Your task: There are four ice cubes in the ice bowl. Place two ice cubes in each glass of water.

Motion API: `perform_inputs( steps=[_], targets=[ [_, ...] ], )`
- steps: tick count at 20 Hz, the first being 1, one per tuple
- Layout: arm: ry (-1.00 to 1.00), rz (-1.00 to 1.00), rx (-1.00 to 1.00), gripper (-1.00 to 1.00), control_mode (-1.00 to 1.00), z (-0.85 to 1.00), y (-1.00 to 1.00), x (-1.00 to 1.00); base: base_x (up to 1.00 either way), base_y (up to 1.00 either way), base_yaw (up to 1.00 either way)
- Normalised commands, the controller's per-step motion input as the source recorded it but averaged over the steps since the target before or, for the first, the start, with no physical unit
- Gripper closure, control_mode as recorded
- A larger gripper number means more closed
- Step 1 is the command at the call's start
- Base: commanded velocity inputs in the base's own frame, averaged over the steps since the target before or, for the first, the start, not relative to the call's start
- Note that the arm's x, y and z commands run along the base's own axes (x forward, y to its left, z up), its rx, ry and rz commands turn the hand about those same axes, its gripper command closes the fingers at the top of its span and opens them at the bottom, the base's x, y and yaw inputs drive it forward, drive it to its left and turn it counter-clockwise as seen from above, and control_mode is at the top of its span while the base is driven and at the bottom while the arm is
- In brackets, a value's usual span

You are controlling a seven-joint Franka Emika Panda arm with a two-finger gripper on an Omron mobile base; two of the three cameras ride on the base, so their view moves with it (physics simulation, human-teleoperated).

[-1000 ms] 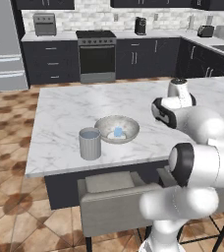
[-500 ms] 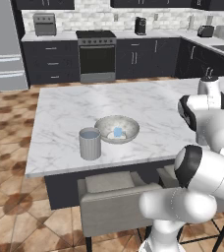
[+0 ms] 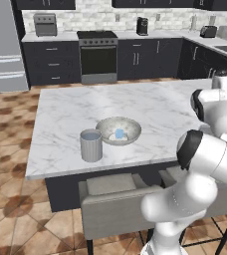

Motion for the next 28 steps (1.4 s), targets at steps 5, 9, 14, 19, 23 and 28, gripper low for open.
perform_inputs(
  steps=[5,9,14,19,23,28],
  targets=[
    [0.00,0.00,0.00,1.00,-1.00,-0.18,0.00,0.34,0.00,0.00,0.00],
    [-0.04,0.00,0.05,1.00,-1.00,-0.43,-0.28,0.14,0.00,0.00,0.00],
    [-0.11,0.00,0.14,1.00,-1.00,-0.32,-0.37,0.09,0.00,0.00,0.00],
    [-0.12,0.00,0.13,1.00,-1.00,-0.03,-0.19,0.35,0.00,0.00,0.00],
    [-0.09,0.00,0.08,1.00,-1.00,-0.08,-0.08,0.47,0.00,0.00,0.00],
    [-0.04,0.00,0.01,1.00,-1.00,-0.25,-0.01,0.39,0.00,0.00,0.00]
  ],
)
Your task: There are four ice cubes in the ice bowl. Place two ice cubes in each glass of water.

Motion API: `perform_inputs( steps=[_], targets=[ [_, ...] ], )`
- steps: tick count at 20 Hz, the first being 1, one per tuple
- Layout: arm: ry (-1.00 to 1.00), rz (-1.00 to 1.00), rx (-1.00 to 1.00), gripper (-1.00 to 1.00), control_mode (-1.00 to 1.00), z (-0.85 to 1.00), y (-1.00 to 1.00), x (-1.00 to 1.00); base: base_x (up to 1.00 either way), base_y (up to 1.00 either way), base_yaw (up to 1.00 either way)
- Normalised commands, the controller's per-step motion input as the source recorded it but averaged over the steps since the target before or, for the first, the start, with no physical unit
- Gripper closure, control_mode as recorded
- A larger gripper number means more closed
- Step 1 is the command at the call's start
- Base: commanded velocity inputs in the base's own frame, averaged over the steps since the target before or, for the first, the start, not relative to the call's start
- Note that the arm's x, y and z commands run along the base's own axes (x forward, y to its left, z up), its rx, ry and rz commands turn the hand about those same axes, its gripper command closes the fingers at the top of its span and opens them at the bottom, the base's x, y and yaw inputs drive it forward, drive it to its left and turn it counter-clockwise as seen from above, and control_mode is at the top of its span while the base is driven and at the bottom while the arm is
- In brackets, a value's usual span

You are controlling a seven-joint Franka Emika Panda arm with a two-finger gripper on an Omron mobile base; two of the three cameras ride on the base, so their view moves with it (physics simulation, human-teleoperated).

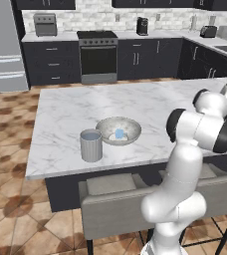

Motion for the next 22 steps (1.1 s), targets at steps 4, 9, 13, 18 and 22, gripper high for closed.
perform_inputs(
  steps=[4,9,13,18,22],
  targets=[
    [0.00,0.00,0.00,1.00,-1.00,-0.31,-0.08,0.23,0.00,0.00,0.00],
    [0.00,0.00,0.00,1.00,-1.00,-0.29,-0.09,0.07,0.00,0.00,0.00],
    [0.00,0.00,0.00,1.00,-1.00,-0.20,-0.08,0.10,0.00,0.00,0.00],
    [-0.01,0.00,0.00,1.00,-1.00,-0.16,0.00,0.17,0.00,0.00,0.00],
    [-0.03,0.00,0.00,1.00,-1.00,-0.09,0.00,0.17,0.00,0.00,0.00]
  ],
)
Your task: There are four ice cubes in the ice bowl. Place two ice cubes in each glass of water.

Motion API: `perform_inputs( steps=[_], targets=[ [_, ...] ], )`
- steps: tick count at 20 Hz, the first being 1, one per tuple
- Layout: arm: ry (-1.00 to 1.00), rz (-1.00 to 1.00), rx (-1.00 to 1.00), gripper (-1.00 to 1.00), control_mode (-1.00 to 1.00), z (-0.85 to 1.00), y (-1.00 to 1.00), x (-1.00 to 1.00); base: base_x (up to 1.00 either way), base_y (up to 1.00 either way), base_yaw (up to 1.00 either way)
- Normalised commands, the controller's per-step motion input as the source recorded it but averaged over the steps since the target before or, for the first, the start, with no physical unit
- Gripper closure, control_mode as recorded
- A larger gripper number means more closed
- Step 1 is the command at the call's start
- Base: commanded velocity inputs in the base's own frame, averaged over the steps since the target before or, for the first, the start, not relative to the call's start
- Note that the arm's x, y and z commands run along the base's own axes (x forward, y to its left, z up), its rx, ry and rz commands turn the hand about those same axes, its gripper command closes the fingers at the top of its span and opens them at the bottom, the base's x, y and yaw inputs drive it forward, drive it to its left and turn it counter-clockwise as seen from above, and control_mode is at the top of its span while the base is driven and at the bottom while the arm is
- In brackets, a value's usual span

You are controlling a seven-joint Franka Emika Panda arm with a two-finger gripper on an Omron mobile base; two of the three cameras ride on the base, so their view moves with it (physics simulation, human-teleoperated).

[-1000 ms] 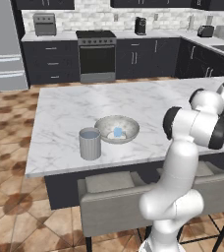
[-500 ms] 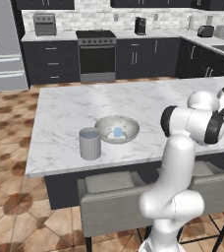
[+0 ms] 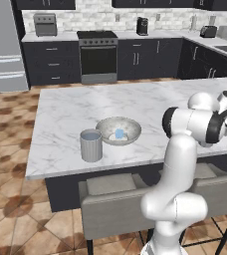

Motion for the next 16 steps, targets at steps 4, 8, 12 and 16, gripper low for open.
perform_inputs(
  steps=[4,8,12,16],
  targets=[
    [-0.04,0.00,0.00,1.00,-1.00,-0.04,-0.06,0.07,0.00,0.00,0.00],
    [-0.04,0.00,0.00,1.00,-1.00,-0.06,-0.10,0.05,0.00,0.00,0.00],
    [-0.02,0.00,0.00,1.00,-1.00,-0.08,-0.09,0.08,0.00,0.00,0.00],
    [-0.02,0.00,0.00,1.00,-1.00,-0.09,-0.01,0.07,0.00,0.00,0.00]
  ],
)
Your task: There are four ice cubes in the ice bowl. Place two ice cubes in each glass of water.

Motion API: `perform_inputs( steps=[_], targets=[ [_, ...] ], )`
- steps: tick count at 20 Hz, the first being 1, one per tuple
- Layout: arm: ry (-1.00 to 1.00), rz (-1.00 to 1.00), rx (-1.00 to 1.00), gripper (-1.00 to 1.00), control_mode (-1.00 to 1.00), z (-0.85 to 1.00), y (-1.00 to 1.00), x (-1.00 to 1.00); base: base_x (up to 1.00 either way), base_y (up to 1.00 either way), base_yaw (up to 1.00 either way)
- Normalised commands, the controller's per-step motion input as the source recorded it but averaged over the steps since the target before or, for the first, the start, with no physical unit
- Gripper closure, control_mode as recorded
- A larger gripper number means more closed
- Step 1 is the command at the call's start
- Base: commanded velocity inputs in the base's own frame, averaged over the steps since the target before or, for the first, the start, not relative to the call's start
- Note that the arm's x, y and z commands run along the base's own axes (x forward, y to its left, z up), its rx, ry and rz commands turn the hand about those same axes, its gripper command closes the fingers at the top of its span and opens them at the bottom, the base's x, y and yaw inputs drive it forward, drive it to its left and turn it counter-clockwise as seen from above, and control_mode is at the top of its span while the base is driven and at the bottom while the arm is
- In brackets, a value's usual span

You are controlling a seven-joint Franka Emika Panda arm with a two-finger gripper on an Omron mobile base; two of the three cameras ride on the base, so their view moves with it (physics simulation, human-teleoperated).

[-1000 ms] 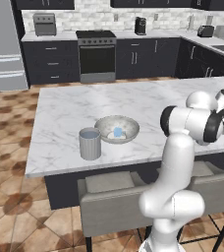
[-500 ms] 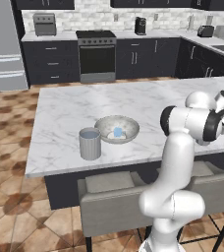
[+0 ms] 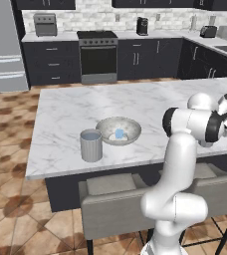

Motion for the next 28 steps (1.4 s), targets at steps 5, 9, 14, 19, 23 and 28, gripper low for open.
perform_inputs(
  steps=[5,9,14,19,23,28],
  targets=[
    [-0.01,0.00,0.00,1.00,-1.00,-0.11,0.00,0.09,0.00,0.00,0.00],
    [0.00,0.00,0.00,-1.00,-1.00,-0.08,0.00,0.11,0.00,0.00,0.00],
    [-0.03,0.00,0.00,-1.00,-1.00,-0.04,-0.02,0.09,0.00,0.00,0.00],
    [-0.05,0.00,0.00,-1.00,-1.00,-0.02,-0.07,0.08,0.00,0.00,0.00],
    [-0.07,0.00,0.00,-1.00,-1.00,0.00,-0.03,0.00,0.00,0.00,0.00],
    [-0.14,0.00,0.00,-1.00,-1.00,0.00,0.00,0.00,0.00,0.00,0.00]
  ],
)
